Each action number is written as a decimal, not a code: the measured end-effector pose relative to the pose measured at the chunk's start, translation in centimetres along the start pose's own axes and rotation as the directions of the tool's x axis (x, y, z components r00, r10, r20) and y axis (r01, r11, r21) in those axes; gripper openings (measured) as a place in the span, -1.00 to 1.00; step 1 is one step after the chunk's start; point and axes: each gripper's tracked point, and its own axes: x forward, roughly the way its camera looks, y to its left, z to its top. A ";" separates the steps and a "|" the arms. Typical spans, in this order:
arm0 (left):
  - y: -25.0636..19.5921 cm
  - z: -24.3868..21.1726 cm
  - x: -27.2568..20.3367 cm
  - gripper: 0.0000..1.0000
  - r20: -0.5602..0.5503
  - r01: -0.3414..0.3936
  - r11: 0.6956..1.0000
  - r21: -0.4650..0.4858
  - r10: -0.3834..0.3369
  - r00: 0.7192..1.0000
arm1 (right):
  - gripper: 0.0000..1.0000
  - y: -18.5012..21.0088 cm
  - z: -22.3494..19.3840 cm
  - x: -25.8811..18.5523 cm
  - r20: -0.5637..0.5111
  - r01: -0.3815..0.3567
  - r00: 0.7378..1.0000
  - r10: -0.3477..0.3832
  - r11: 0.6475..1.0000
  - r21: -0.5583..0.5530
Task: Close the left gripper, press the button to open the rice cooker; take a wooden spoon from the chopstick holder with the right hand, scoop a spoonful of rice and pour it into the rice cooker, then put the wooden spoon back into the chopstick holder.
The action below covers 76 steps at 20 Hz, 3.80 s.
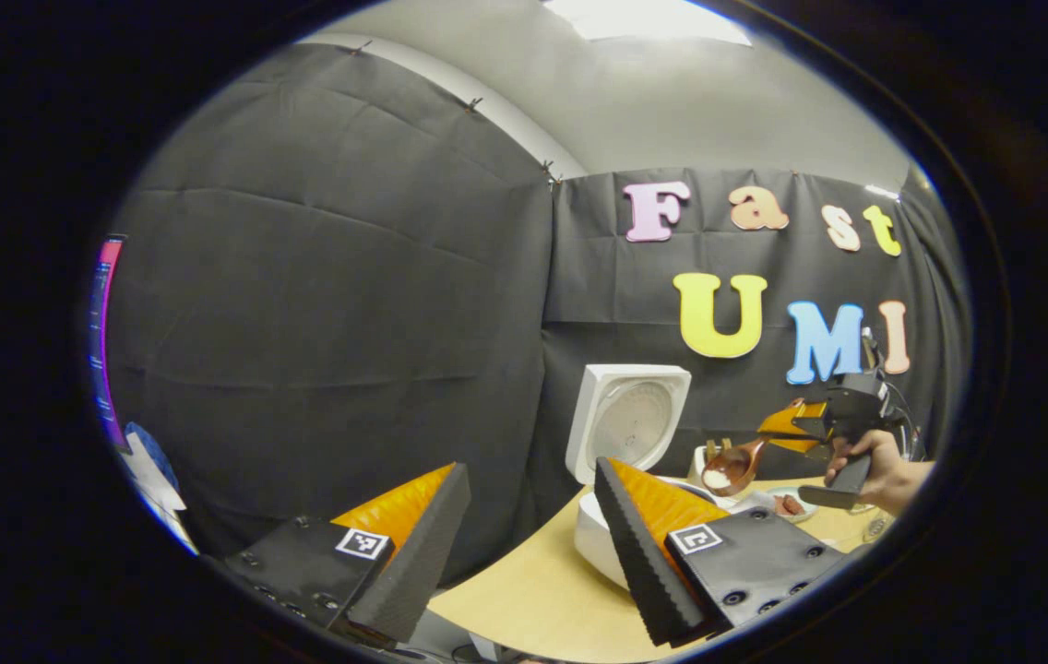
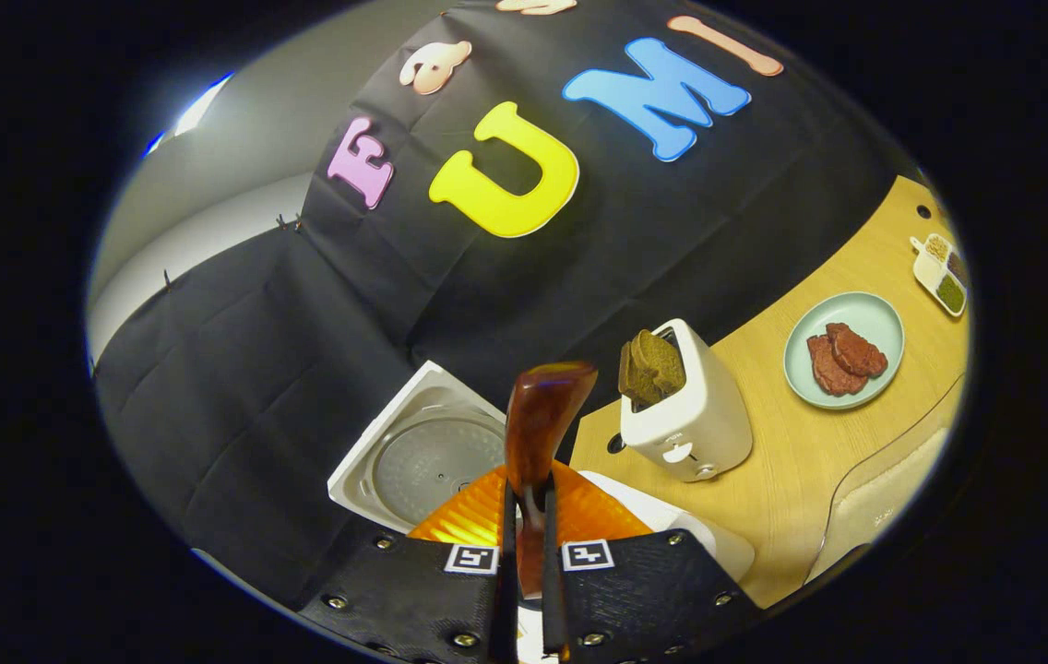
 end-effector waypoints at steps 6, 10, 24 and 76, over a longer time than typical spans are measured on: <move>1.5 -0.4 -0.2 0.96 -0.008 -0.036 0.999 0.007 0.036 0.999 | -0.79 0.7 -3.6 3.7 -0.065 0.028 0.997 -0.041 0.981 -0.193; 2.2 -0.4 -0.3 0.83 -0.009 -0.055 0.998 0.020 0.055 0.998 | -0.79 0.5 -5.3 4.6 -0.091 0.045 0.993 -0.080 0.940 -0.337; 3.3 -1.1 0.0 0.82 -0.013 -0.094 0.995 0.015 0.094 0.995 | -0.79 4.7 -6.5 4.5 -0.004 0.028 0.997 -0.071 0.448 -0.893; -26.0 7.0 -0.1 0.82 0.130 0.280 0.958 0.069 -0.287 0.949 | -0.79 -26.8 19.4 -31.1 0.300 0.456 0.860 -0.412 0.885 -0.091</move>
